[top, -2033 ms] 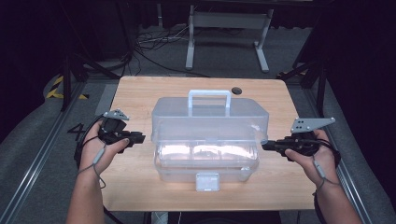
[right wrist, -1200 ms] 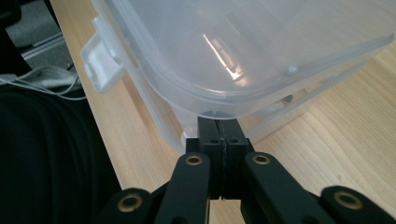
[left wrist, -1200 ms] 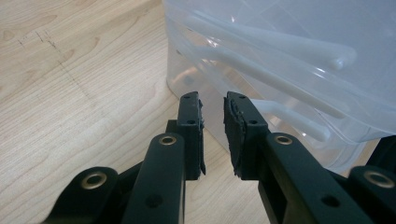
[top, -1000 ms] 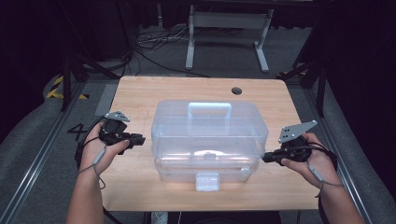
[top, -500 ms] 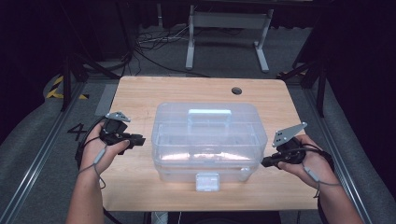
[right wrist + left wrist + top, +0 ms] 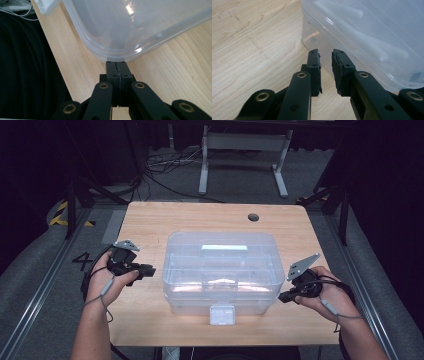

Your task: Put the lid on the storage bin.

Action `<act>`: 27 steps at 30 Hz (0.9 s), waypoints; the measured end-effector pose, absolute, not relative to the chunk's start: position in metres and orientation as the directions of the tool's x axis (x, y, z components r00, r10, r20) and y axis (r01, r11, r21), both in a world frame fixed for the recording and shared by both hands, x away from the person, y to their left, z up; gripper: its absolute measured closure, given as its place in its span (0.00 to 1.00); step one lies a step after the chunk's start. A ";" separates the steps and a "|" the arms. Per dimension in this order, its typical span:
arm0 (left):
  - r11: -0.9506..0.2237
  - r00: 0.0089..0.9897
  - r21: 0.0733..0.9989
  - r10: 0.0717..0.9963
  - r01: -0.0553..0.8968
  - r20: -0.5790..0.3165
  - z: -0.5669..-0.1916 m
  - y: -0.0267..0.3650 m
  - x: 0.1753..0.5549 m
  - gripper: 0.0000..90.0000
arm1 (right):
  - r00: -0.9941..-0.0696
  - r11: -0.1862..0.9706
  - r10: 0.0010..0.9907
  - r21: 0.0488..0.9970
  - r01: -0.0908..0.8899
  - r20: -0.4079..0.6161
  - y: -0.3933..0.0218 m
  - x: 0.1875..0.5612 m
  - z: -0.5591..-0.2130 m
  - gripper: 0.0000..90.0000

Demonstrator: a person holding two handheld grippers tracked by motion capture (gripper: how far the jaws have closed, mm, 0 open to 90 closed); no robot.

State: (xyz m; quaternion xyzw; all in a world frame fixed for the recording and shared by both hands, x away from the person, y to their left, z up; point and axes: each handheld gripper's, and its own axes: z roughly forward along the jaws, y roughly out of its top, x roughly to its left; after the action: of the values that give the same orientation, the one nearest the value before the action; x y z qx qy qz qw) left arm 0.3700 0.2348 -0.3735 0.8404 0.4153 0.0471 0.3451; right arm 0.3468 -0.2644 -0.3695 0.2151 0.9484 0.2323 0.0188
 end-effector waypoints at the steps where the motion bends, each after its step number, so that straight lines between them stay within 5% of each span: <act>1: -0.417 0.650 0.619 0.731 0.666 -0.207 -0.374 0.235 0.370 0.85 | -0.907 0.802 0.416 0.444 0.399 0.065 -0.264 0.347 -0.370 1.00; 10: -0.414 0.648 0.621 0.733 0.666 -0.206 -0.374 0.237 0.369 0.84 | -0.895 0.789 0.439 0.444 0.425 0.077 -0.274 0.348 -0.366 1.00; 27: -0.393 0.634 0.636 0.747 0.664 -0.201 -0.378 0.243 0.356 0.78 | -0.889 0.704 0.455 0.594 0.389 0.043 -0.293 0.352 -0.337 1.00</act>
State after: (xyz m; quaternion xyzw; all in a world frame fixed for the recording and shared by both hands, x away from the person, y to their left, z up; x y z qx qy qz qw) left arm 0.3559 0.2433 -0.3779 0.8326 0.4237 0.0587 0.3519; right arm 0.3522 -0.2929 -0.3366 0.2291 0.9214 0.3092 0.0535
